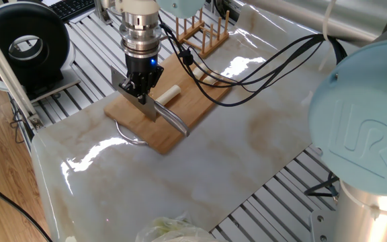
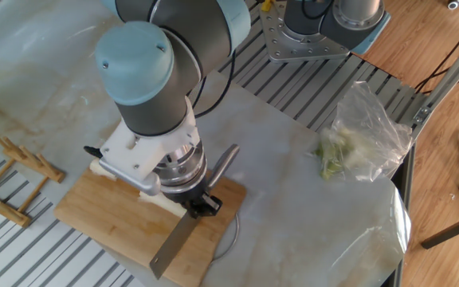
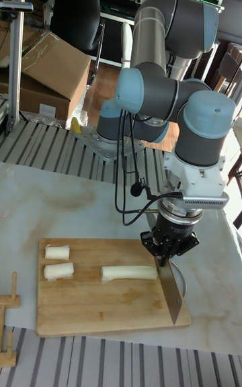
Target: Chop the scallions
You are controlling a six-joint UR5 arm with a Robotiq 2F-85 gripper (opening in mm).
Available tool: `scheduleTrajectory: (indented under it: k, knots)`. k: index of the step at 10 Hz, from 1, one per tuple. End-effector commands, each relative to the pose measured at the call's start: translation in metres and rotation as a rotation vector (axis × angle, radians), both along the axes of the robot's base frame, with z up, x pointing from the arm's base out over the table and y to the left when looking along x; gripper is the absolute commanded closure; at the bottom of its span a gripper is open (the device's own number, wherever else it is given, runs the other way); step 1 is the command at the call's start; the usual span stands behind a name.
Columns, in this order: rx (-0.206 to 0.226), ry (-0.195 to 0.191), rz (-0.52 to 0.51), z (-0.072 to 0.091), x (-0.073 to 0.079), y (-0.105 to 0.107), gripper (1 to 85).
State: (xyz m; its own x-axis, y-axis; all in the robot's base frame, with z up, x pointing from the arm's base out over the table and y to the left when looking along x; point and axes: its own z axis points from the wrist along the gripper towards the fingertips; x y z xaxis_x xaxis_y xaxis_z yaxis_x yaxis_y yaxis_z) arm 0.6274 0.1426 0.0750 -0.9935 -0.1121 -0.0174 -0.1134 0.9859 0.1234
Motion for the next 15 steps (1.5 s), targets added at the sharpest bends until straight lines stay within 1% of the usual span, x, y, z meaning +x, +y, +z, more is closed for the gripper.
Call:
scheduleTrajectory:
  k: [1,5,7,10,14,15]
  knots:
    - [-0.004,-0.006,-0.005,-0.001,0.003,-0.003,84.3]
    - [-0.010,-0.006,-0.005,0.000,0.005,-0.007,84.3]
    - [-0.032,-0.008,0.000,0.000,0.006,-0.013,84.3]
    - [-0.049,-0.012,0.001,0.001,0.009,-0.019,84.3]
    - [-0.058,-0.003,0.000,0.002,0.011,-0.026,84.3]
    - [-0.053,-0.003,0.000,0.002,0.012,-0.026,84.3]
